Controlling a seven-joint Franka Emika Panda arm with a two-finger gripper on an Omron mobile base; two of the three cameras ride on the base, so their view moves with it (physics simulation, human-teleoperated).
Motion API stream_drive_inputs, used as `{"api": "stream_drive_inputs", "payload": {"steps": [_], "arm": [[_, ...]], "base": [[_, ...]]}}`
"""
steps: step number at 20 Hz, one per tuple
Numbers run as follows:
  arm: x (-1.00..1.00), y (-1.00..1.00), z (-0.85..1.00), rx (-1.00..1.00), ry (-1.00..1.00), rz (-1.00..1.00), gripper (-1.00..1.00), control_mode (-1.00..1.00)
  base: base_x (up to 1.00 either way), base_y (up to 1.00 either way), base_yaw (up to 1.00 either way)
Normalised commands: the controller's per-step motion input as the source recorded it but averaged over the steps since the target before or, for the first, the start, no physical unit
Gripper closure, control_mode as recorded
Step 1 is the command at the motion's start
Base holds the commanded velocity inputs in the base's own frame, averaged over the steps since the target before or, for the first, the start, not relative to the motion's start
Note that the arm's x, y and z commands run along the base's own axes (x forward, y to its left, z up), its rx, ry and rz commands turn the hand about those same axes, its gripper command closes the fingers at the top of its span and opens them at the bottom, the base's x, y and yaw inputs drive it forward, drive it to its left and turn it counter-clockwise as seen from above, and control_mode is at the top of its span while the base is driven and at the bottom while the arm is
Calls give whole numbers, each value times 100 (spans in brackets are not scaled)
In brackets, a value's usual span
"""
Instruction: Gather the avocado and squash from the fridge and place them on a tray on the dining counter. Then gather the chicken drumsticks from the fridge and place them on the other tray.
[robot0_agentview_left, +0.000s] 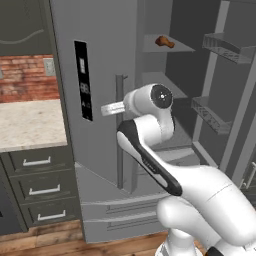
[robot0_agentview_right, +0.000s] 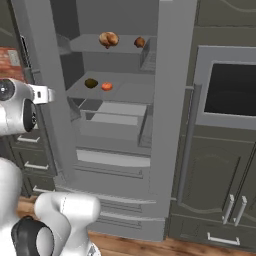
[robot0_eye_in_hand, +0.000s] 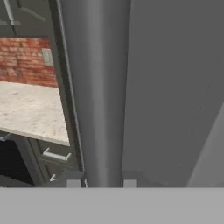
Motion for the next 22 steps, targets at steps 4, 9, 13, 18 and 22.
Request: {"api": "stream_drive_inputs", "payload": {"steps": [4, 9, 13, 18, 22], "arm": [[-80, 65, 14, 0, 12, 3, -100, -100], [-80, 2, 27, 2, 11, -2, -100, -100], [-89, -52, 43, 12, 13, -10, -100, -100], [-30, -76, 14, 15, 22, -9, -100, -100], [2, -50, -5, 20, 19, 0, -100, -100]], "base": [[0, 0, 0], [0, 0, 0], [0, 0, 0], [0, 0, 0], [0, 0, 0]]}}
